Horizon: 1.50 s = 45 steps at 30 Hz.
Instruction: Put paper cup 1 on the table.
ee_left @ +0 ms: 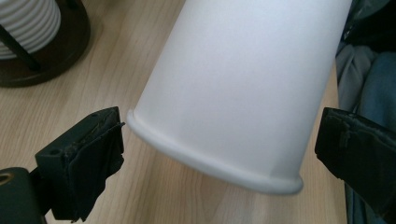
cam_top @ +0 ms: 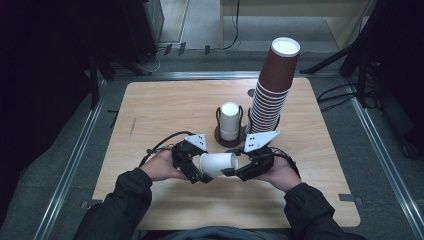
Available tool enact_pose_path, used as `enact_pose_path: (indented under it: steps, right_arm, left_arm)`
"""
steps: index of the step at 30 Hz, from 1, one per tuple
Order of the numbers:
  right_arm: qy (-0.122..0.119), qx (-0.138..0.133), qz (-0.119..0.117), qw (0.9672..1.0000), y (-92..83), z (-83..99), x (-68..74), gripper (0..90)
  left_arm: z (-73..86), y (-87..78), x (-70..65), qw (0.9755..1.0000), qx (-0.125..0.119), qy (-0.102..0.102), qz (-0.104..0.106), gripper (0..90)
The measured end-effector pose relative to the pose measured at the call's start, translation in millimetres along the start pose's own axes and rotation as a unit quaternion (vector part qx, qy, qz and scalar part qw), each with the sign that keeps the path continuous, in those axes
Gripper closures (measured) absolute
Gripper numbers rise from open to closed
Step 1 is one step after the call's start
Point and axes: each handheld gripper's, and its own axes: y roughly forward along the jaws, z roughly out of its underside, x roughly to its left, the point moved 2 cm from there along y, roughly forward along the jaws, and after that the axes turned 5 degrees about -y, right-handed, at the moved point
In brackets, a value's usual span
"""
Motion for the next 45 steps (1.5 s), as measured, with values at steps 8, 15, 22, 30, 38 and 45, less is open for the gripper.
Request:
enact_pose_path:
  steps: [8, 15, 22, 30, 38, 45]
  right_arm:
    - [0.007, -0.033, -0.006, 0.9994, -3.9, -3.9, 1.1, 34.3]
    - [0.018, -0.069, -0.013, 0.9974, -9.3, -7.2, 0.2, 34.3]
    - [0.027, -0.079, -0.023, 0.9962, -7.0, -8.1, 1.3, 34.3]
    - [0.035, -0.083, -0.028, 0.9955, -8.0, -7.3, -0.4, 35.3]
    - [0.03, -0.089, -0.028, 0.9952, -8.8, -7.8, 0.5, 27.2]
    - [0.033, -0.063, -0.014, 0.9974, -9.5, -5.2, -2.0, 23.5]
  left_arm:
    - [-1.6, -1.2, -1.5, 0.9996, -0.026, 0.002, 0.004, 1.6]
    - [-2.7, -7.2, -1.4, 0.997, -0.072, -0.011, 0.028, 13.7]
    - [-4.7, -9.6, -3.3, 0.9954, -0.089, -0.007, 0.035, 15.6]
    - [-5.4, -12.1, -1.9, 0.9959, -0.08, -0.003, 0.043, 23.3]
    - [-5.8, -16.0, -0.7, 0.9959, -0.079, -0.006, 0.043, 24.3]
    - [-5.4, -25.8, 2.3, 0.9966, -0.076, -0.008, 0.029, 24.3]
